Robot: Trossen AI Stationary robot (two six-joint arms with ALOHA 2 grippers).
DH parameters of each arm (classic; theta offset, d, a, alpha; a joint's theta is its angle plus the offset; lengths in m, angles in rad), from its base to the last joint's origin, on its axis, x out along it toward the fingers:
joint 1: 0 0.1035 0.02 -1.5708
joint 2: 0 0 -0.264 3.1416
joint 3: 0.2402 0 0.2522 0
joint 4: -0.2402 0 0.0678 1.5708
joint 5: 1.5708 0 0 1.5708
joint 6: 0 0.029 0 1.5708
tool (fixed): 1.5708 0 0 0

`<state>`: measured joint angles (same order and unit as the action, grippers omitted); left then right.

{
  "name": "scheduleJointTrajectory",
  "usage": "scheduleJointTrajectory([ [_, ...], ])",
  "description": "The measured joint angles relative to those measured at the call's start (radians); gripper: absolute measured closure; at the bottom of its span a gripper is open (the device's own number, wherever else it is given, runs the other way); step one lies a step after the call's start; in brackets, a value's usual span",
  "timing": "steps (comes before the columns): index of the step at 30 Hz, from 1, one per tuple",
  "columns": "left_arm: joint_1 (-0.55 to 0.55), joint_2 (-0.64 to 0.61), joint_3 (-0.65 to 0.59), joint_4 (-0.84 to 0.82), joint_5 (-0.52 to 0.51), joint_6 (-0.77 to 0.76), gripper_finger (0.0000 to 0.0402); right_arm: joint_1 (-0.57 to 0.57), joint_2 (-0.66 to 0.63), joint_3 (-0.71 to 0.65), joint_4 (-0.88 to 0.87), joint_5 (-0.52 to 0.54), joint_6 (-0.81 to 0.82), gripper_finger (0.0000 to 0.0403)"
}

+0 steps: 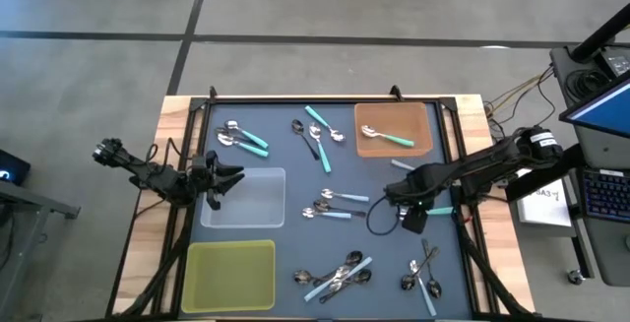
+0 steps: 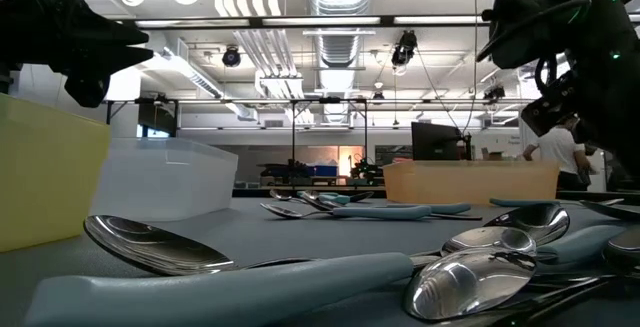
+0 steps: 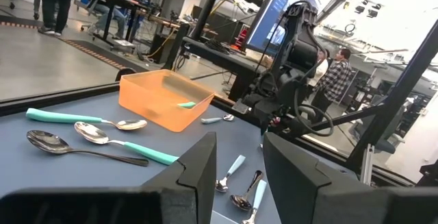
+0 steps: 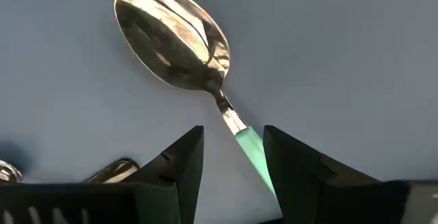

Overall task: Sort silverware by color (type)
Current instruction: Put the green spoon into the orange bin

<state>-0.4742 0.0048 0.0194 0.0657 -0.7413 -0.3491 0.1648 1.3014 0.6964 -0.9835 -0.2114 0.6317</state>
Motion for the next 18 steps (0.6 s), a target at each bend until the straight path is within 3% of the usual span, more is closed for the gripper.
scheduleJointTrajectory([
  [6,0.000,0.000,0.000,0.000,0.000,0.000,0.0299,0.001,0.048,-0.017,0.013,0.012,-0.027,0.0259],
  [14,0.000,0.000,0.000,0.000,0.000,0.000,0.0299,0.000,0.248,-0.006,0.035,0.008,-0.030,0.0263],
  [18,0.000,0.000,0.000,0.000,0.000,0.000,0.0299,0.000,0.339,0.024,0.018,-0.001,-0.033,0.0287],
])
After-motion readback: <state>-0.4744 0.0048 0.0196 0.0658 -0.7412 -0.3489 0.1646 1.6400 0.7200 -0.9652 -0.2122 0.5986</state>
